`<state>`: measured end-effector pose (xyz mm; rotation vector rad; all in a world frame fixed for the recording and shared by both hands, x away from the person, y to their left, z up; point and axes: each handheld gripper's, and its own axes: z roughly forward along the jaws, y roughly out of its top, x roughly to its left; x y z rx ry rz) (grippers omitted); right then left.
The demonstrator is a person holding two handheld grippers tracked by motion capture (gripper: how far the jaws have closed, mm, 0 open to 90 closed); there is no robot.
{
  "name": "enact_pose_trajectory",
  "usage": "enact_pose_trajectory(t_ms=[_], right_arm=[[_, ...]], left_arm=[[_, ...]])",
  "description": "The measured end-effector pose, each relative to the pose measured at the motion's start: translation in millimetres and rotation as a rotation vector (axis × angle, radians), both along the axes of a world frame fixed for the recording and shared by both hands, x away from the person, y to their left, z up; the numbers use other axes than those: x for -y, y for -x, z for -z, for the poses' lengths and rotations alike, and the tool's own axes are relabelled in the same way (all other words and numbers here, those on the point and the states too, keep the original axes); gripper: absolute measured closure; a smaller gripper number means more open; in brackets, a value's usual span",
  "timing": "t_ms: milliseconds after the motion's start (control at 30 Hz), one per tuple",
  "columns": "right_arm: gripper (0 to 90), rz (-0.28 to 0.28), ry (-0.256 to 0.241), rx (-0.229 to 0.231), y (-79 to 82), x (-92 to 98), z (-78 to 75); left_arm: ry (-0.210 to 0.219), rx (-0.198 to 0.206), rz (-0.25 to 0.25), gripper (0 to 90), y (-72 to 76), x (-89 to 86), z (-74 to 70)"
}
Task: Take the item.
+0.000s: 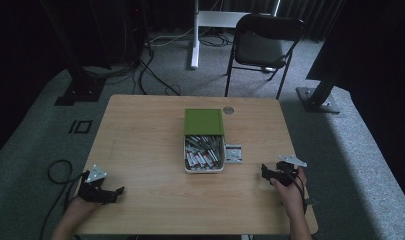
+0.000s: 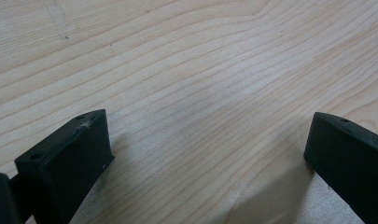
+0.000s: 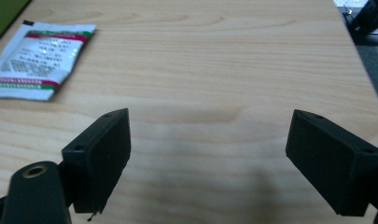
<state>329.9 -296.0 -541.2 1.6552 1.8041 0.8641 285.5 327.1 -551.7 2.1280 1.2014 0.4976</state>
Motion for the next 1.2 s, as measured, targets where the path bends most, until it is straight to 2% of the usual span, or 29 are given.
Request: enact_pose_trajectory(t_ms=[133, 200, 333, 500, 733, 800, 967, 1100, 1200], right_arm=[[14.2, 0.009, -0.013, -0.02, 9.2, 3.8, 1.5], [14.3, 0.013, 0.004, -0.019, 14.3, 5.2, 3.0], [14.3, 0.024, -0.006, -0.019, 20.1, 7.7, 5.3], [14.3, 0.069, 0.006, -0.043, 32.5, 10.4, 13.9], [14.3, 0.107, -0.003, -0.042, 42.5, 10.7, 15.8], [14.4, 0.107, 0.015, -0.047, 46.8, 9.1, 16.1], [14.3, 0.116, 0.021, -0.045, 49.1, 8.8, 16.1], [14.4, 0.16, 0.014, -0.047, 57.8, 8.5, 16.4], [14.2, 0.149, 0.014, -0.046, 61.2, 9.3, 16.5]], left_arm=[[0.0, 0.0, 0.0, 1.3, 0.0, 0.0, 0.0], [0.0, 0.0, -0.001, 1.3, 0.0, 0.0, 0.0], [0.0, 0.0, 0.0, 1.3, 0.0, 0.0, 0.0], [0.0, 0.001, 0.0, 1.3, 0.0, 0.0, 0.1], [0.001, 0.001, 0.0, 1.3, 0.0, 0.0, 0.1], [0.0, 0.001, 0.0, 1.3, 0.0, 0.0, 0.1], [0.001, 0.001, 0.0, 1.3, 0.0, 0.0, 0.1], [0.001, 0.001, 0.0, 1.3, 0.0, 0.0, 0.1], [0.0, 0.002, 0.0, 1.3, 0.1, 0.0, 0.1]])
